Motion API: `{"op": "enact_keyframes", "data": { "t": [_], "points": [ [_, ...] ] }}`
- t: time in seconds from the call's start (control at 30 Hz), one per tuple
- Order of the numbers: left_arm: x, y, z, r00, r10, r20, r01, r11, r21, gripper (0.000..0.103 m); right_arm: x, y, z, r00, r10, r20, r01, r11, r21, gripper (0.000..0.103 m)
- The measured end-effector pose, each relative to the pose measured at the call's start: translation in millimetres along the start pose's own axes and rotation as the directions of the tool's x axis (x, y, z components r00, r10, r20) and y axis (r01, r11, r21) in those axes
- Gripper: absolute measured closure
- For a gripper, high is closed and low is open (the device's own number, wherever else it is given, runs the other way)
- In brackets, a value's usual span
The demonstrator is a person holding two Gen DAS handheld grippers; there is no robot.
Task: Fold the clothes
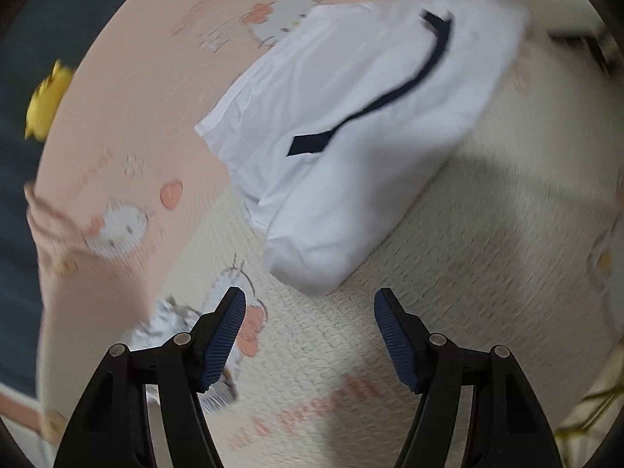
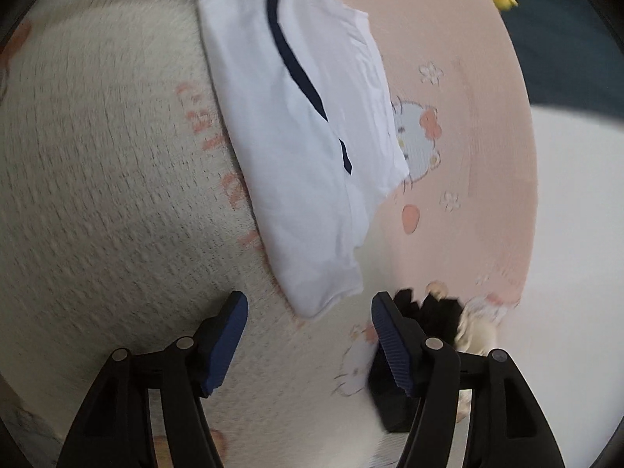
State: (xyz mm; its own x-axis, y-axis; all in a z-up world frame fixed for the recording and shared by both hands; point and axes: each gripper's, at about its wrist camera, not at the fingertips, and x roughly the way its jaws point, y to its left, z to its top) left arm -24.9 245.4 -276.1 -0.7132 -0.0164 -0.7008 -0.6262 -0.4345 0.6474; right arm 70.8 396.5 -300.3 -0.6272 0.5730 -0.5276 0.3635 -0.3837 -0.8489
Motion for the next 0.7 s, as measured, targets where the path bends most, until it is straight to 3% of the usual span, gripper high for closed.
{"op": "enact_keyframes", "data": {
  "t": [0.2,0.43,0.57,0.7],
  "points": [
    [7.1,-27.9,16.9,0.994,0.085,0.071,-0.095,0.985,0.146,0.037,9.5,-5.0,17.0,0.999,-0.029,0.023,0.03,0.999,-0.043,0.038],
    [21.4,-33.1,51.9,0.989,0.116,0.094,-0.129,0.981,0.144,0.036,21.5,-14.9,37.7,0.999,-0.031,0.03,0.031,0.999,-0.019,0.037],
    [20.4,-34.9,42.5,0.984,0.142,0.107,-0.163,0.962,0.221,0.036,23.3,-16.3,24.8,1.0,-0.03,0.006,0.03,0.999,-0.015,0.037],
    [30.1,-25.5,26.6,0.984,0.15,0.095,-0.168,0.962,0.218,0.036,26.1,-16.8,12.1,0.999,-0.048,-0.019,0.048,0.998,-0.031,0.037]
  ]
}}
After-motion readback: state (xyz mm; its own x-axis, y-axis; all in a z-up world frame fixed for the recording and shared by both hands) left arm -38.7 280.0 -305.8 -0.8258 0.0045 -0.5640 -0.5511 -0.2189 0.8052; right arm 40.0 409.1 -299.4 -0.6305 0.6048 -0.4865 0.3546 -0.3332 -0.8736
